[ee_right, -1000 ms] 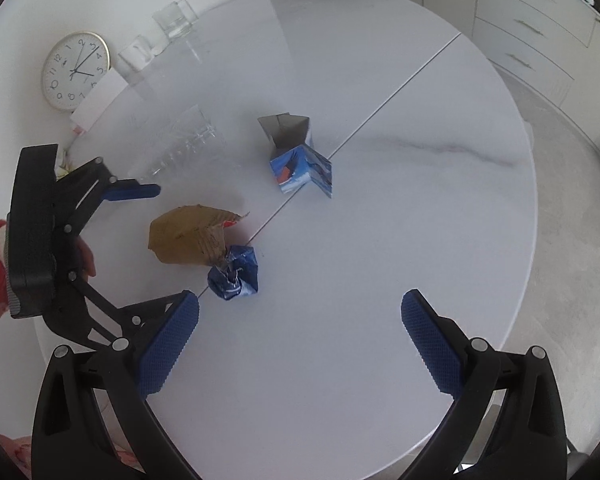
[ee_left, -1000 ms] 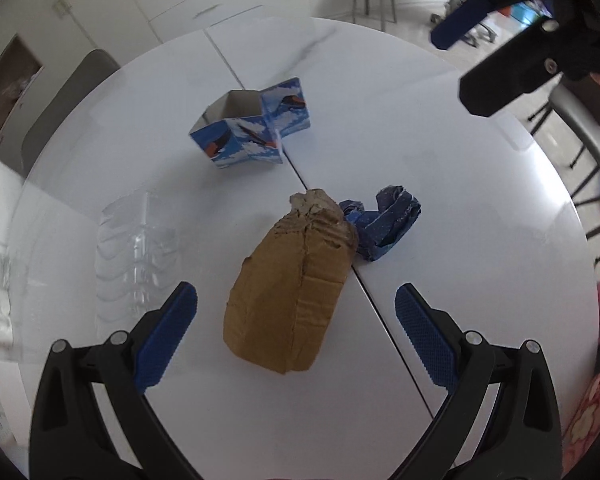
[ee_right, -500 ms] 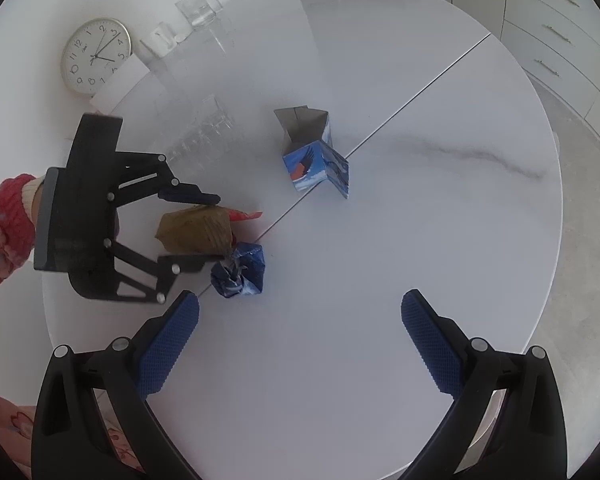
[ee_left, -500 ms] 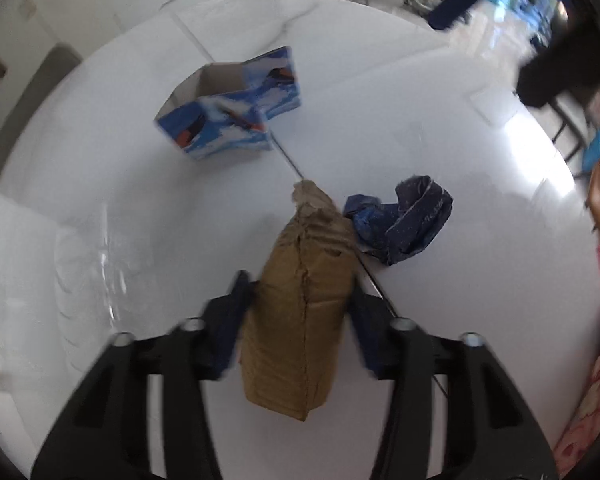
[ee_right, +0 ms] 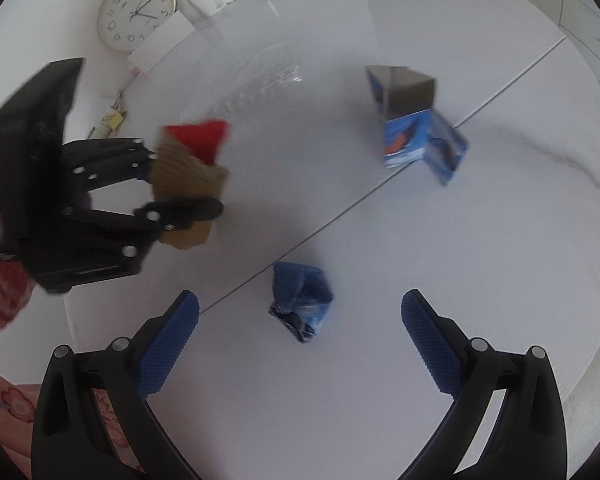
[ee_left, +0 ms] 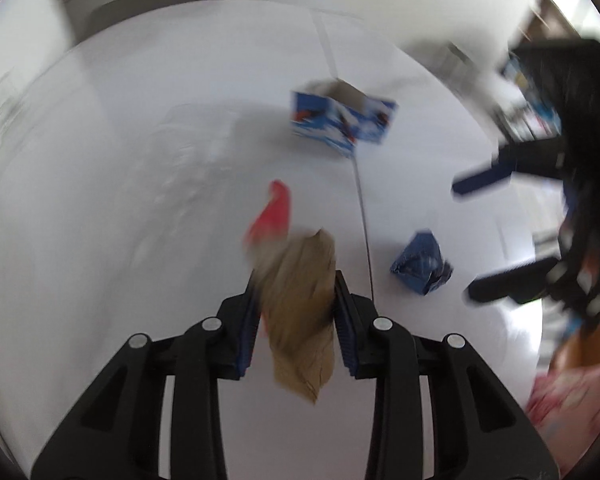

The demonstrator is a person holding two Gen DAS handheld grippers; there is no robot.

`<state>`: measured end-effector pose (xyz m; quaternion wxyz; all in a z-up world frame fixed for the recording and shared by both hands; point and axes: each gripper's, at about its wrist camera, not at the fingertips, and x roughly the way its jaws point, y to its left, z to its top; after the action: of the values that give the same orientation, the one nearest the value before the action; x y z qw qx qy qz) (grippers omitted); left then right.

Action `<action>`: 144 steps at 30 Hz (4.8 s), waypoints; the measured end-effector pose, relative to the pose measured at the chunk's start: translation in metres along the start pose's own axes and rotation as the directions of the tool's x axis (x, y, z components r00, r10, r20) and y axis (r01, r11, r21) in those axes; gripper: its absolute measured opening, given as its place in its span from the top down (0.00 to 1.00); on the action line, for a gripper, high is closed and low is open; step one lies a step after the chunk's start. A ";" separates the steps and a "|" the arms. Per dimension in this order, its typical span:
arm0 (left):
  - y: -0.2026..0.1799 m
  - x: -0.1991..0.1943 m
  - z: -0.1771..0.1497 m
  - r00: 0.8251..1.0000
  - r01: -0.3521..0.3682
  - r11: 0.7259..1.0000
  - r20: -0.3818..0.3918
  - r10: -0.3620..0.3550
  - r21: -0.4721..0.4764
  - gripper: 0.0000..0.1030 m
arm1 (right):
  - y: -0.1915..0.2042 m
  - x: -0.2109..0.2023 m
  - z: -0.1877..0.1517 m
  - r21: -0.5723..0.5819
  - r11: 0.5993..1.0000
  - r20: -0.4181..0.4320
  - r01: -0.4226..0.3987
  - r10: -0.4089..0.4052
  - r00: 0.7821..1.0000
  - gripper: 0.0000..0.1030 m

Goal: Collect trash
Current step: 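Grasp the blue crumpled wrapper with the right tool, then carry the paper bag and blue wrapper to the wastebasket and open both tools, then move back to the table and grasp the clear plastic bottle with the left tool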

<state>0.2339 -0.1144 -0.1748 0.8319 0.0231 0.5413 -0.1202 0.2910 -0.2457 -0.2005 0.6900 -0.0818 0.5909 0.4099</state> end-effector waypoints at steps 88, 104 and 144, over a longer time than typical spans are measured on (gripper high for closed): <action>-0.380 -0.007 0.035 0.997 0.058 0.988 -0.048 -0.052 0.146 0.08 | -0.184 -0.238 -0.302 0.459 0.811 0.126 0.361 -0.462 0.878 0.03; -0.295 -0.039 0.035 0.998 -0.050 0.999 0.027 0.049 0.017 0.08 | -0.141 -0.224 -0.223 0.370 0.877 0.201 0.308 -0.399 0.895 0.03; 0.030 0.067 0.060 0.969 -0.193 0.925 -0.086 0.232 0.328 0.38 | -0.024 -0.042 0.031 0.185 0.948 0.055 0.259 -0.273 0.960 0.02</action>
<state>0.3198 -0.1067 -0.2133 0.7906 0.2223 0.5594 -0.1127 0.3313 -0.2624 -0.1631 0.7665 -0.0832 0.5803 0.2622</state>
